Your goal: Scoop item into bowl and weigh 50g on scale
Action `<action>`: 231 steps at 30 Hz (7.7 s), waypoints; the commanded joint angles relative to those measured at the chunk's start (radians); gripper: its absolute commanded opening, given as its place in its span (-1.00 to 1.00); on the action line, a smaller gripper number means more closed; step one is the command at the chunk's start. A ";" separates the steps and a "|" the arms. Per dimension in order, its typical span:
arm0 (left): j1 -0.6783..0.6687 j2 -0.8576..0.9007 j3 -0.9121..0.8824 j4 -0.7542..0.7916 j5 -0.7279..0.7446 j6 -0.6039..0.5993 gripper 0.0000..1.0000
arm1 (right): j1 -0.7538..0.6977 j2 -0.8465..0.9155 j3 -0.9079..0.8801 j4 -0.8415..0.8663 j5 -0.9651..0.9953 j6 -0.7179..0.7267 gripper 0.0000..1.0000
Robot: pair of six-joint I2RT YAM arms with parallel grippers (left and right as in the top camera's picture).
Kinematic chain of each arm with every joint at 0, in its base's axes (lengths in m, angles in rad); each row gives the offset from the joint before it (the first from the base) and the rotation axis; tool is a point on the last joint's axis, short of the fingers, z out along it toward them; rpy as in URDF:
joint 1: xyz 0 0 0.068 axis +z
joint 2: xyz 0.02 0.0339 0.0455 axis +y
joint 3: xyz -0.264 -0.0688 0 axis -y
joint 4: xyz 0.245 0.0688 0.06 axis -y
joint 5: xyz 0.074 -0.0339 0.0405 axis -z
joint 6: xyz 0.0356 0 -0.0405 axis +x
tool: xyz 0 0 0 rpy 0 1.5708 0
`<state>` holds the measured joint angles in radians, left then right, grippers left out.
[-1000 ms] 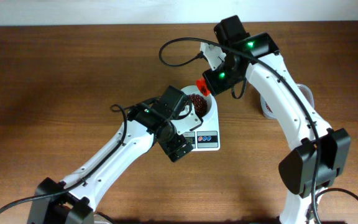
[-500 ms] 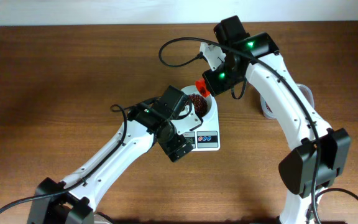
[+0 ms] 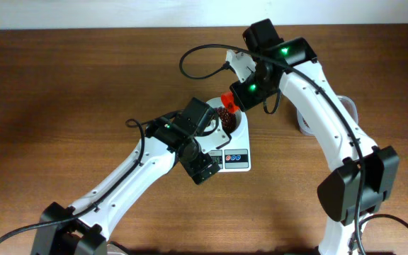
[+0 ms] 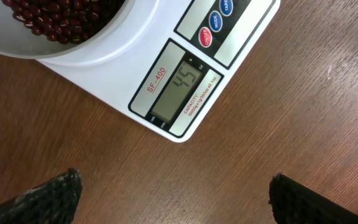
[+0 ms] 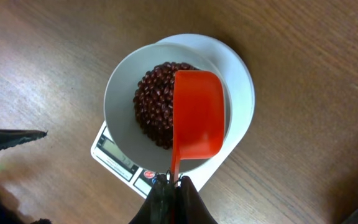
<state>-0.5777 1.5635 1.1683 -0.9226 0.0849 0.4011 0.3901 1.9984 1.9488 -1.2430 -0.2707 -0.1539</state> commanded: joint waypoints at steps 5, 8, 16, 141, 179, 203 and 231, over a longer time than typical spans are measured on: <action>-0.002 -0.006 -0.007 0.002 -0.003 0.013 0.98 | 0.029 -0.002 0.019 -0.017 0.087 0.021 -0.92; -0.003 -0.006 -0.007 0.002 -0.003 0.013 0.99 | 0.029 -0.002 0.019 -0.013 0.073 0.021 -0.92; -0.002 -0.006 -0.007 0.002 -0.003 0.013 0.99 | 0.029 -0.002 0.019 -0.044 0.026 -0.022 -0.92; -0.002 -0.006 -0.007 0.002 -0.003 0.013 0.99 | -0.043 0.002 -0.036 0.104 -0.135 -0.336 -0.91; -0.002 -0.006 -0.007 0.002 -0.004 0.013 0.99 | -0.011 0.001 -0.035 0.100 -0.065 -0.312 -0.92; -0.002 -0.006 -0.007 0.002 -0.003 0.013 0.99 | -0.320 0.001 -0.035 0.033 -0.463 -0.094 -0.92; -0.002 -0.006 -0.007 0.002 -0.003 0.013 0.98 | -0.615 0.002 -0.095 -0.163 0.055 0.108 -0.92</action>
<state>-0.5777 1.5635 1.1683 -0.9226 0.0849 0.4011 -0.2375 2.0003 1.8904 -1.4441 -0.2749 -0.1005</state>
